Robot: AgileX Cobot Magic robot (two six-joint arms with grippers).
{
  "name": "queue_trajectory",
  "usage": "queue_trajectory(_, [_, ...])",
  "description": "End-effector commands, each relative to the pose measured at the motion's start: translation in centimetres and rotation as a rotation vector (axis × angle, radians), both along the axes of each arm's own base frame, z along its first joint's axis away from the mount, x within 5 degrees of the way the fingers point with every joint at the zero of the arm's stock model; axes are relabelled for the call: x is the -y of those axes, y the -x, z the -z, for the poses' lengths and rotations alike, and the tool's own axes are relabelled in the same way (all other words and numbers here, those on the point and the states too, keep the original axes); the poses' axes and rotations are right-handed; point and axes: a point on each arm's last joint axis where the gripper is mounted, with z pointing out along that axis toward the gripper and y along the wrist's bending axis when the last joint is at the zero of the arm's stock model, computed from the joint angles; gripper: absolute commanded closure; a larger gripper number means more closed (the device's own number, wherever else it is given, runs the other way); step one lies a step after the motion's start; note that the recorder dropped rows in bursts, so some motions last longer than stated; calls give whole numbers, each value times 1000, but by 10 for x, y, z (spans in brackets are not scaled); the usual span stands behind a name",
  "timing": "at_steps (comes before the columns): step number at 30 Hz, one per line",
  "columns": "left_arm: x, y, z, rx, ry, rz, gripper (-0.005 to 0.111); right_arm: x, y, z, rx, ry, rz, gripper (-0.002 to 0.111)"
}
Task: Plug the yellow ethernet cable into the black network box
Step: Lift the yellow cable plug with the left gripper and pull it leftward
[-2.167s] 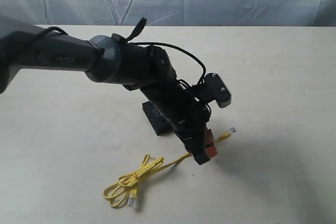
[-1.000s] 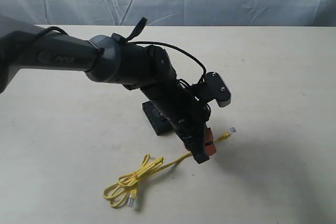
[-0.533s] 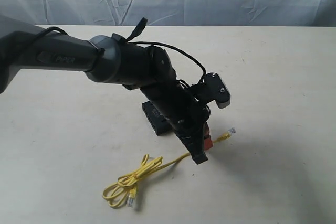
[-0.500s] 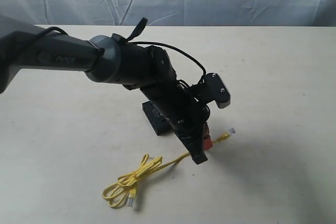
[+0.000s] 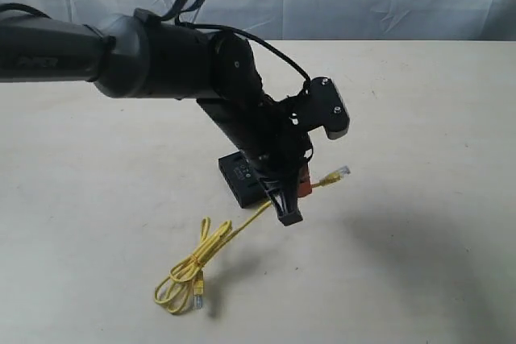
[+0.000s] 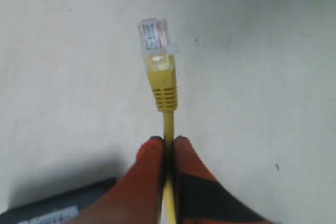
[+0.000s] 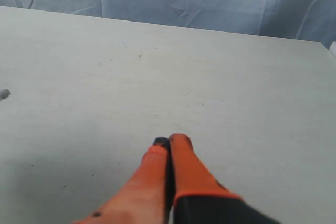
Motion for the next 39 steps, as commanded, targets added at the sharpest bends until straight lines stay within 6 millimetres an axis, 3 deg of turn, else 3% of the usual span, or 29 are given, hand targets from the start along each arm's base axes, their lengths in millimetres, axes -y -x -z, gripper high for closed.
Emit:
queue_trajectory(1, [-13,6,-13,5,-130,5,107,0,0,1,8,0,3,108])
queue_trajectory(8, [-29,10,-12,-42,-290,-4,107,0,0,1,9,2,3,108])
queue_trajectory(14, [-42,7,-20,-63,-265,-51,107,0,0,1,9,2,3,108])
queue_trajectory(23, [-105,2,-31,-91,-233,-217,107,0,0,1,9,2,3,108])
queue_trajectory(29, [-135,3,-24,-98,-239,-296,107,0,0,1,9,2,3,108])
queue_trajectory(39, [-143,2,-16,-57,-271,-303,107,0,0,1,8,1,3,108])
